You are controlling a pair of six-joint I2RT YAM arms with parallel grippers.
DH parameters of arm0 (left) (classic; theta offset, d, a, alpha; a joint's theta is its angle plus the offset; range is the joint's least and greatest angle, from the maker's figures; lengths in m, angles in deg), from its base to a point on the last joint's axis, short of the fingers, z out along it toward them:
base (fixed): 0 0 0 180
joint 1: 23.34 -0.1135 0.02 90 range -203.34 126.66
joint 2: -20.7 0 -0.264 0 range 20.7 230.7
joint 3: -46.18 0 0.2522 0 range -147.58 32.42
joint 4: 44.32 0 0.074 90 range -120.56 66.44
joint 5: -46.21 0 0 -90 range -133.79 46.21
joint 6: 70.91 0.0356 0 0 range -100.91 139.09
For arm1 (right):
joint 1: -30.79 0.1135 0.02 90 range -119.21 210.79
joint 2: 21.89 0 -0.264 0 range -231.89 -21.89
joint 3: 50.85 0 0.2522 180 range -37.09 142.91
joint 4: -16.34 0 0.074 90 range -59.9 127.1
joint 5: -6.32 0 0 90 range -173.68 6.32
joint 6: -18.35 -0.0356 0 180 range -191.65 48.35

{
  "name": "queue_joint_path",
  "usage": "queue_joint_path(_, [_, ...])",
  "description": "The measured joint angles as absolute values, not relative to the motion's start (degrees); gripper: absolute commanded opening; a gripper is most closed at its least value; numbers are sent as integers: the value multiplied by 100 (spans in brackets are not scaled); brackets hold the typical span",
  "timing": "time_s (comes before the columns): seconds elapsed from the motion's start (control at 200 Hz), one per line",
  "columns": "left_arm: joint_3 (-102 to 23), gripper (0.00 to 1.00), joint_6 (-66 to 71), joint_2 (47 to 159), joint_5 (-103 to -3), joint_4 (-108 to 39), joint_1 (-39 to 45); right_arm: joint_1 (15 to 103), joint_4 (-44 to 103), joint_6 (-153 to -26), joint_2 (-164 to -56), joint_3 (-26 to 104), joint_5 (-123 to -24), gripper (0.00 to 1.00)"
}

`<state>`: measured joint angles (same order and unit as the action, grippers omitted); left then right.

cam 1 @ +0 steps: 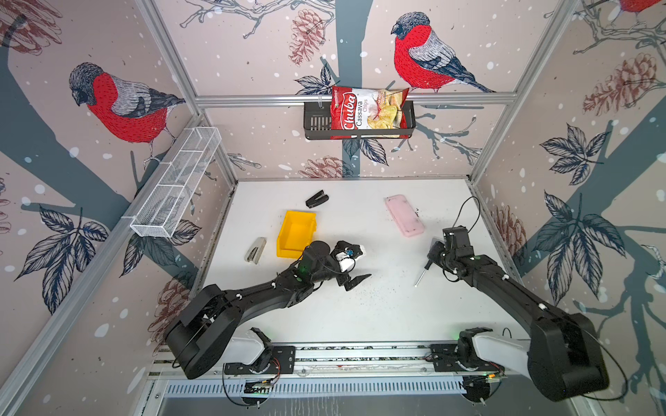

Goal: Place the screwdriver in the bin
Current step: 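Close the right gripper on the screwdriver handle and lift it, then carry the screwdriver toward the left gripper and let the left gripper grasp it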

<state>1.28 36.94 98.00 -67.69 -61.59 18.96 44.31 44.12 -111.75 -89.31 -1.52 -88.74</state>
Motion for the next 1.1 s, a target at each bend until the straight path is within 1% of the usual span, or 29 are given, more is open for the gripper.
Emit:
queue_joint_path(0.21, [-12, 97, 3266, 9815, -6612, -6178, 1894, 4536, 4237, -10910, -8786, 95, -8710, 1])
queue_joint_path(0.5, [-29, 97, 2614, 9806, -6415, -6384, 1811, 4647, 3980, -10574, -8741, 443, -8242, 0])
queue_joint_path(0.745, [-51, 97, 1320, 9878, -6380, -6825, 1323, 4886, 3571, -10283, -8721, 729, -7624, 0])
queue_joint_path(1.101, [-57, 97, 127, 9837, -6653, -7225, 1052, 5316, 3020, -9863, -9082, 1356, -6878, 1])
